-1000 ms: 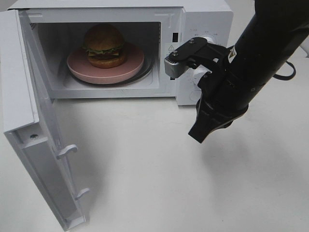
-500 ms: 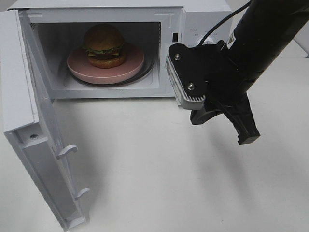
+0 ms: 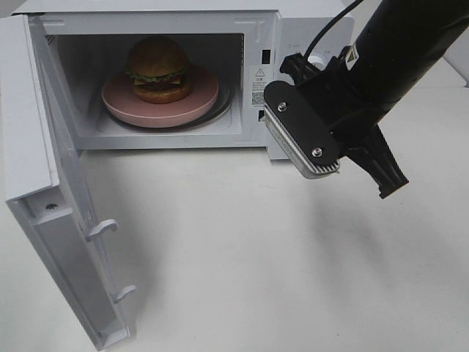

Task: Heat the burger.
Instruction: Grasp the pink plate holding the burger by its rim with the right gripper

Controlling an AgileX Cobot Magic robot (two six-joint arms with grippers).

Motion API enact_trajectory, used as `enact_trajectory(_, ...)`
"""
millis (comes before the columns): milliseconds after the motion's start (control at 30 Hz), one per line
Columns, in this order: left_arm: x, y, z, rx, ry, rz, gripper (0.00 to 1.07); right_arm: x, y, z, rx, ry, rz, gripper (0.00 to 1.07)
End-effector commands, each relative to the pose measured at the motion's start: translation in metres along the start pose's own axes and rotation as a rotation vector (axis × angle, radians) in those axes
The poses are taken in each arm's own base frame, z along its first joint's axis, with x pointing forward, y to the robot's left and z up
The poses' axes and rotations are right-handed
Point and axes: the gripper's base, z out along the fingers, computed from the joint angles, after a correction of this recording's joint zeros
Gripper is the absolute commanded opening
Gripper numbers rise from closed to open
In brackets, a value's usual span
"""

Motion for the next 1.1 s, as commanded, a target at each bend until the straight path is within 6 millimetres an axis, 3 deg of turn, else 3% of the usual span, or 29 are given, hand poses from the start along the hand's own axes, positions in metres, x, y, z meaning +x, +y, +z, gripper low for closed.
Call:
enact_trajectory(33, 0.001, 0.000, -0.003, -0.001, -0.026, 0.000, 1.01, 0.000, -0.004, -0.004, 0.042, -0.005, -0.007, 0.39)
enact_trajectory(67, 0.001, 0.000, -0.003, -0.001, -0.026, 0.000, 1.01, 0.000, -0.004, -0.004, 0.042, -0.005, -0.007, 0.39)
enact_trajectory(133, 0.001, 0.000, -0.003, -0.001, -0.026, 0.000, 1.01, -0.003, -0.006, -0.004, 0.067, -0.041, 0.081, 0.71)
enact_trajectory(167, 0.001, 0.000, -0.003, -0.001, -0.026, 0.000, 1.01, -0.003, -0.006, -0.004, 0.067, -0.041, 0.081, 0.71)
enact_trajectory(233, 0.001, 0.000, -0.003, -0.001, -0.026, 0.000, 1.01, -0.004, -0.009, -0.004, 0.096, -0.063, 0.139, 0.90)
enact_trajectory(333, 0.001, 0.000, -0.003, -0.001, -0.026, 0.000, 1.01, -0.004, -0.010, -0.004, 0.111, -0.058, 0.164, 0.98)
enact_trajectory(833, 0.001, 0.000, -0.003, -0.001, -0.026, 0.000, 1.01, -0.007, -0.016, 0.000, 0.164, -0.058, 0.154, 0.95)
enact_trajectory(1100, 0.001, 0.000, -0.003, -0.001, -0.026, 0.000, 1.01, -0.024, -0.038, 0.024, 0.173, -0.065, 0.142, 0.93)
